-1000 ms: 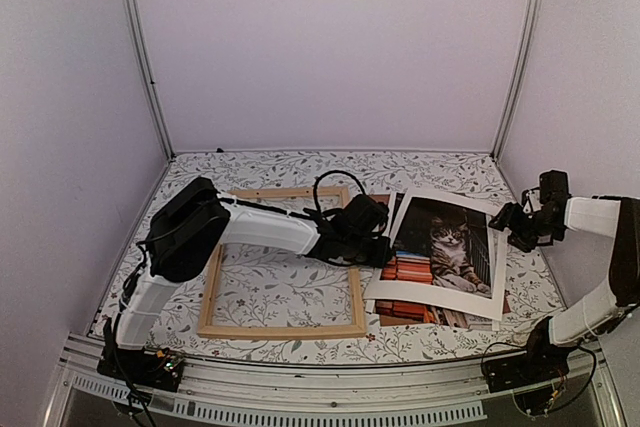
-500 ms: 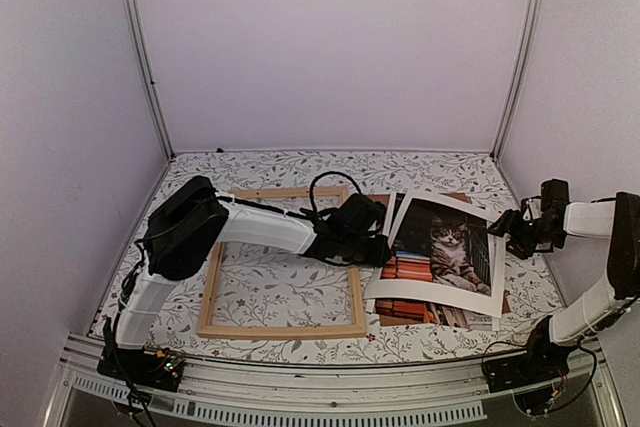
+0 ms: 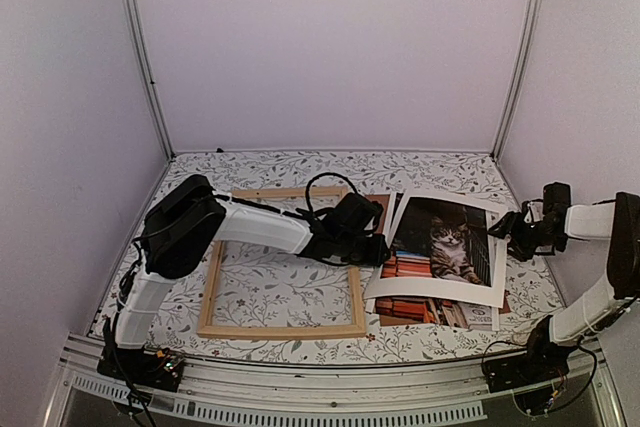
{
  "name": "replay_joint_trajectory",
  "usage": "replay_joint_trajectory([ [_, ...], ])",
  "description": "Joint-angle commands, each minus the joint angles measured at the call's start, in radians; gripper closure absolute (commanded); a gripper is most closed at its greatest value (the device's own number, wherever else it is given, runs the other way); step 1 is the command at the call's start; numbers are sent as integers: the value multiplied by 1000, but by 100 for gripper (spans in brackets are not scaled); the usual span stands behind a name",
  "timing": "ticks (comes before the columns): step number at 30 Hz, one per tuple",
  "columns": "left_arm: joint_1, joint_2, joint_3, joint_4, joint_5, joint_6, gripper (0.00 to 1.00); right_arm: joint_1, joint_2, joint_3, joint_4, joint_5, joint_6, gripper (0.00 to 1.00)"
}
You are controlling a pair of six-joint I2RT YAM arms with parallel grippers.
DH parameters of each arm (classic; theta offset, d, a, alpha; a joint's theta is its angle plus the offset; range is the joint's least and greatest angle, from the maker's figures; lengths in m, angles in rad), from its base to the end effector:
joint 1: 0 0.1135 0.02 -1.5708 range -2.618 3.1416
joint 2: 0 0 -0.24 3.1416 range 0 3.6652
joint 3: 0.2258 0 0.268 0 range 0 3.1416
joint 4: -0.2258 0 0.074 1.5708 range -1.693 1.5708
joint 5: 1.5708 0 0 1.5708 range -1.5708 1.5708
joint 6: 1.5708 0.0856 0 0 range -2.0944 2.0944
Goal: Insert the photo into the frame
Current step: Pick up the mat board from the photo.
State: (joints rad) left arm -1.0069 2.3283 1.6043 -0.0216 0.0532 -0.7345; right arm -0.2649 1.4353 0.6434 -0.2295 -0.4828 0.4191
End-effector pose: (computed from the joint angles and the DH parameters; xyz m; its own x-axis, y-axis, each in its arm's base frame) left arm 0.2834 -0.4567 0.0516 -0.8488 0.0900 -0.5211 0.3989 0.7559 -0.5192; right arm 0.2922 -0.0381 0.0798 -0.7527 0.5777 -0.3159 0.3331 0.7479 0.5742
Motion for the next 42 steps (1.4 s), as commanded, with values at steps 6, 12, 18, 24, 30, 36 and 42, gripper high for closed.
replay_joint_trajectory([
  [6, 30, 7, -44, -96, -3, -2, 76, -4, -16, -25, 67, -116, 33, 43],
  [12, 30, 10, -49, -93, -1, -3, 76, -4, -41, -27, 61, -130, 37, 48],
  [18, 30, 8, -53, -90, 0, -2, 76, -6, -67, -27, 47, -130, 38, 54],
  [24, 29, 9, -55, -87, -1, -3, 76, -12, -112, -16, 28, -126, 40, 61],
  [30, 29, 11, -55, -87, 0, -2, 76, -17, -129, -8, 18, -131, 36, 69],
  [36, 28, 9, -55, -87, -1, 0, 76, -19, -128, 4, 11, -143, 33, 78],
  [42, 27, 9, -57, -85, -2, -1, 75, -20, -139, 36, -8, -149, 28, 88],
])
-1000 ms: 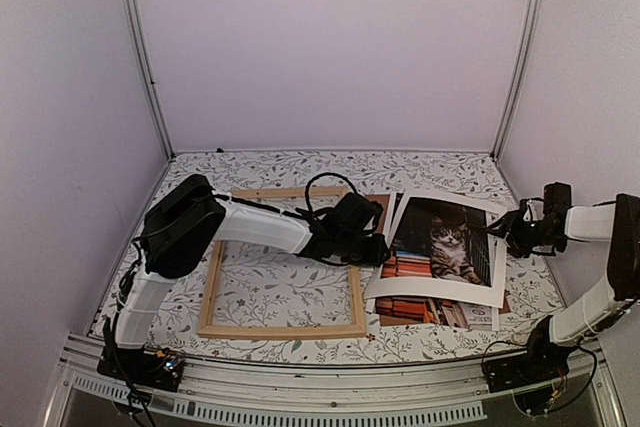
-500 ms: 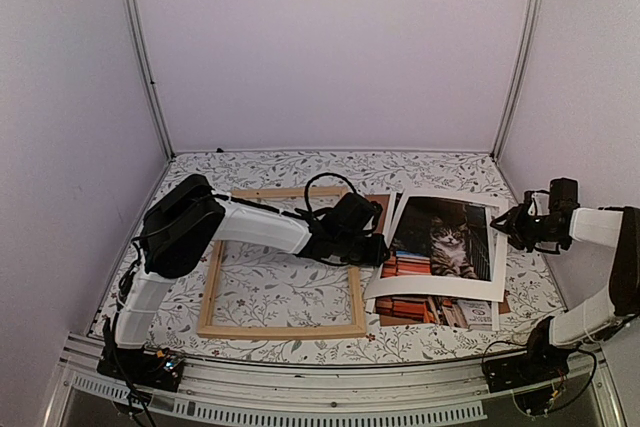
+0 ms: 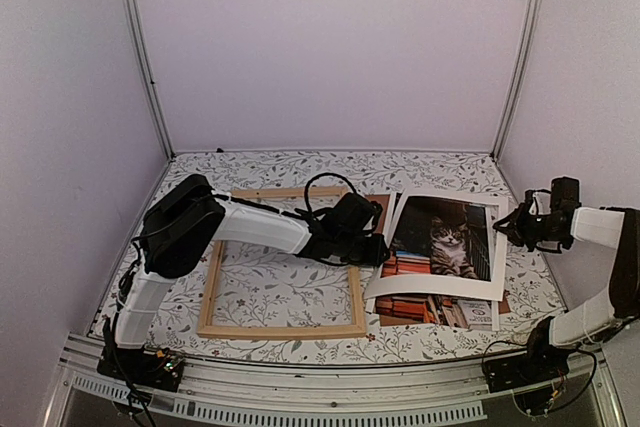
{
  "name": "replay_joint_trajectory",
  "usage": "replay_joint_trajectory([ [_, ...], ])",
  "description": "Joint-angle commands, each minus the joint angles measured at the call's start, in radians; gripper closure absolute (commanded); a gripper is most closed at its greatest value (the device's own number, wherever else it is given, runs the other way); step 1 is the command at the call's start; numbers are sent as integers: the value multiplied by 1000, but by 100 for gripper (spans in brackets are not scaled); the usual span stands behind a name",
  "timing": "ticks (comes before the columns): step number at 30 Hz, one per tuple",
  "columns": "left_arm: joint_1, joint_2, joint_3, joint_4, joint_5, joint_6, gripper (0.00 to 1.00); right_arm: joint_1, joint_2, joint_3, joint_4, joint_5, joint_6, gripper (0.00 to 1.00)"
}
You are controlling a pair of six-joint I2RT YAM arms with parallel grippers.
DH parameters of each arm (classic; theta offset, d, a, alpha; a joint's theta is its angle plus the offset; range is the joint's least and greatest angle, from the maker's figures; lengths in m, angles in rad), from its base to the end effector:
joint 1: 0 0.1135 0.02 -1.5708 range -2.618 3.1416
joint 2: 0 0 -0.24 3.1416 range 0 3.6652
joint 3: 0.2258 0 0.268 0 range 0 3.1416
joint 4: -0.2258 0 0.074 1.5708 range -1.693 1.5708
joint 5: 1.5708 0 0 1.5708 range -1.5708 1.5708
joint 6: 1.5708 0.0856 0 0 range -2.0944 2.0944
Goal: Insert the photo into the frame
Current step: Pick up the mat board from the photo.
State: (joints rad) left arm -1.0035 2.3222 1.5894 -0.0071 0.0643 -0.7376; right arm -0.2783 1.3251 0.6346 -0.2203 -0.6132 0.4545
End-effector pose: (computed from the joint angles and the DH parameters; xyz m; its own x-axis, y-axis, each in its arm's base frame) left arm 0.2833 -0.4549 0.0513 -0.8513 0.0871 -0.5174 0.3981 0.7496 -0.5287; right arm 0.2919 -0.0322 0.1124 -0.7328 0.5828 -0.3513 0.2305 0.6983 0.6776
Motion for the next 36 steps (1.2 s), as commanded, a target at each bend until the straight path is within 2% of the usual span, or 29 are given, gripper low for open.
replay_joint_trajectory([
  [1, 23, 14, -42, -100, -14, 3, 75, -7, -29, 50, -20, -21, -8, 90],
  [6, 23, 7, -41, -97, -19, 7, 66, -8, -31, 81, -37, -37, -15, 100],
  [16, 25, -87, -85, 25, 28, 39, 34, -8, -31, 182, -106, -88, -50, 100],
  [23, 69, -287, -196, 15, -47, 84, 26, 4, -58, 288, -176, -149, -52, 100],
  [29, 178, -498, -304, -150, -153, 155, 22, 119, -70, 439, -225, -145, -26, 100],
  [32, 259, -584, -360, -240, -193, 190, 17, 196, -62, 510, -223, -134, 12, 100],
  [36, 386, -698, -467, -278, -214, 212, 9, 339, -33, 608, -202, -101, 64, 100],
])
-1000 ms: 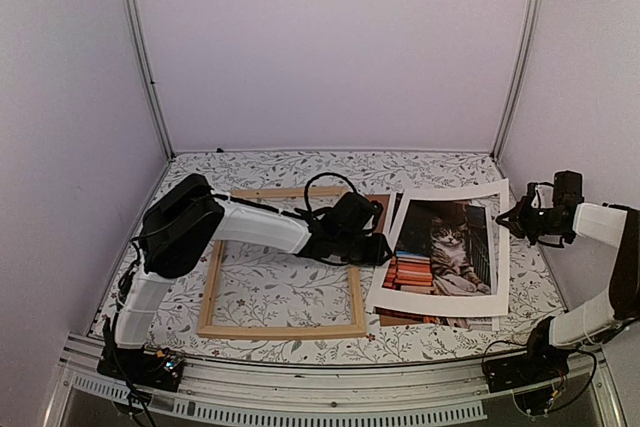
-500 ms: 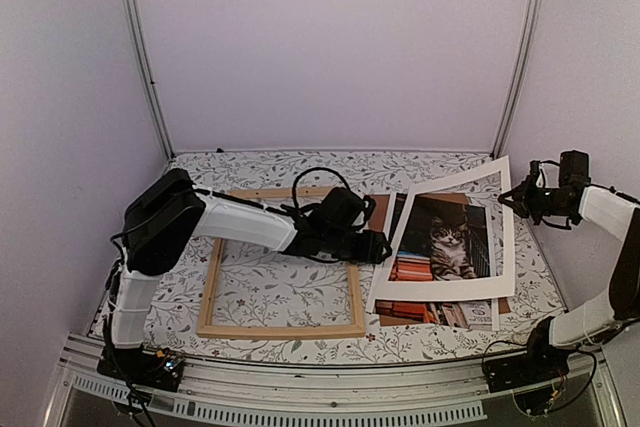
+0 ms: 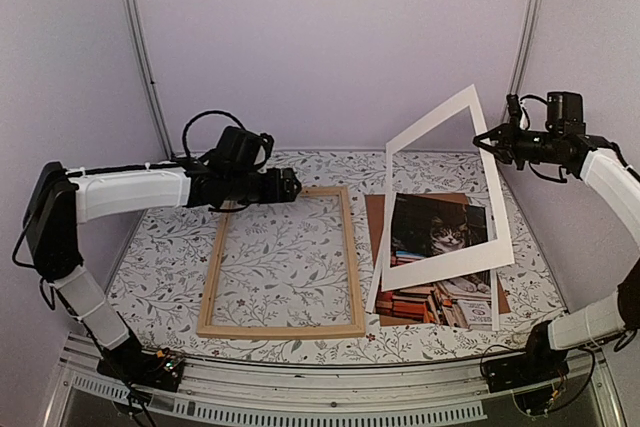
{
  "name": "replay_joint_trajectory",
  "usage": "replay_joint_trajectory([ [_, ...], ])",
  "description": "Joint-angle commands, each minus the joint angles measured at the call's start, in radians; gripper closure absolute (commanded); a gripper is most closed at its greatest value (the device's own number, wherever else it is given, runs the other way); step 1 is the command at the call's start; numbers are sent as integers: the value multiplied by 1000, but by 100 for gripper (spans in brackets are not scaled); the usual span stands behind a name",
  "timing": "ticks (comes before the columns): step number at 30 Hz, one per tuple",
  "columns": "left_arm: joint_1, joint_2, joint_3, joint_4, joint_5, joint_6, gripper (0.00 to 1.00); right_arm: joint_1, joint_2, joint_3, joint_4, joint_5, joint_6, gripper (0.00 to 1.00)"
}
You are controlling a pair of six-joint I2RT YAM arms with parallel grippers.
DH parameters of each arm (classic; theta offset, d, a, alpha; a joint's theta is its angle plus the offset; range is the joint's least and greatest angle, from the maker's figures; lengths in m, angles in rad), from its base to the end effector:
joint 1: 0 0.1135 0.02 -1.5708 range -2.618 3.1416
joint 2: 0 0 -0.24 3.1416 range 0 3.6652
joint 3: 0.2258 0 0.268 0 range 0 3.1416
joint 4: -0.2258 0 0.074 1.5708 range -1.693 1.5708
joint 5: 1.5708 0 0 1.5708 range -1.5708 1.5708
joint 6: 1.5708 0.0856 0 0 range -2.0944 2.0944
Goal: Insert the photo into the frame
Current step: Pick up the mat board from the photo, then place the mat board on the glass panel.
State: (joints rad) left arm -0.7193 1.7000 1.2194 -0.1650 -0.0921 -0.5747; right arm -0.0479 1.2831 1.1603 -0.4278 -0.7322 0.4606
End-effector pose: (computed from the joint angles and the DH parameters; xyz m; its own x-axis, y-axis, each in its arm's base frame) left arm 0.3343 -0.2823 0.1881 -0.7065 -0.1007 -0.7005 0.2583 0.8849 -0.3877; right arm 0.3382 0.0411 0.2992 -0.7052 0.3648 -0.6079 -0.2456 0.6787 0.6921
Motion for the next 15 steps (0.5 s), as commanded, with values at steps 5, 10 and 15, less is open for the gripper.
replay_joint_trajectory([
  [5, 259, -214, -219, -118, -40, 60, 3, 288, 75, 195, 67, 53, 131, 100],
  [10, 392, -314, -279, -131, -33, 55, 0, 453, 184, 327, 149, 67, 206, 100],
  [15, 506, -396, -311, -145, -33, 55, 0, 598, 355, 504, 206, 65, 251, 100],
])
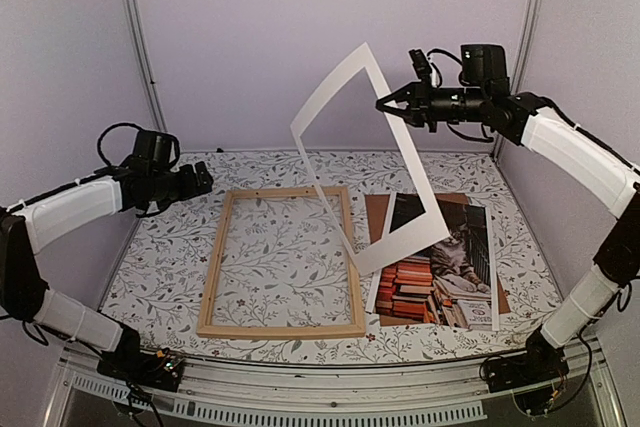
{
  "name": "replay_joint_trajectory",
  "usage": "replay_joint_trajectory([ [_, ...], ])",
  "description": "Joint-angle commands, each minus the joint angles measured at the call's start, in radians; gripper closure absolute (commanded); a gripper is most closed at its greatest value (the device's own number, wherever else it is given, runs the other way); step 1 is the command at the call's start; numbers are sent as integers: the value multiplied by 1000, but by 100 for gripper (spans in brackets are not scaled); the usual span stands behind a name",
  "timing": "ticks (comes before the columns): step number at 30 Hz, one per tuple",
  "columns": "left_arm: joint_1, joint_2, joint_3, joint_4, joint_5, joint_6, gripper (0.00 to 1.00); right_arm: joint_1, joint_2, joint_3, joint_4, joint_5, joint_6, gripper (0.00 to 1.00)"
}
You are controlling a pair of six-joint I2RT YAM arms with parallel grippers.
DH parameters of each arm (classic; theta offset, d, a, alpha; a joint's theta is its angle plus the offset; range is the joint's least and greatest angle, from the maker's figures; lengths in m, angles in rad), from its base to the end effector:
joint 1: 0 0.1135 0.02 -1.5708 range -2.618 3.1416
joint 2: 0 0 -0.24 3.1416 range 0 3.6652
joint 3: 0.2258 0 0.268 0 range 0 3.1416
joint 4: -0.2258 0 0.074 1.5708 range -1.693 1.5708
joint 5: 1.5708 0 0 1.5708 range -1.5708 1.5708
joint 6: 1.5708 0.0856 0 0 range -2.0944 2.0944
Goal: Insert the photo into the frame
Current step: Place the mat board on the glass panel.
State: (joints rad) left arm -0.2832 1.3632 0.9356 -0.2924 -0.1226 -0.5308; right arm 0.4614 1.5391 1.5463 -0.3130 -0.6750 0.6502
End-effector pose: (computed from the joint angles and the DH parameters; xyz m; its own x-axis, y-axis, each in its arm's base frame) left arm 0.3415 -0.0885 0.1898 -0.6417 -0.3365 -0.6892 -0.1574 0.9373 -0.3110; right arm 0.3410 0.2293 0.3729 -0.7480 0.1559 -0.6452 -0.5382 0.4264 0.7270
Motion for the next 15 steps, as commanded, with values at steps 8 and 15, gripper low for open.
replay_joint_trajectory([
  [8, 175, -89, -72, -10, 77, 7, 0, 177, 316, 208, 269, -43, 212, 100],
  [15, 184, -72, -84, 15, 99, 4, 0, 178, 381, 232, 287, -34, 240, 100],
])
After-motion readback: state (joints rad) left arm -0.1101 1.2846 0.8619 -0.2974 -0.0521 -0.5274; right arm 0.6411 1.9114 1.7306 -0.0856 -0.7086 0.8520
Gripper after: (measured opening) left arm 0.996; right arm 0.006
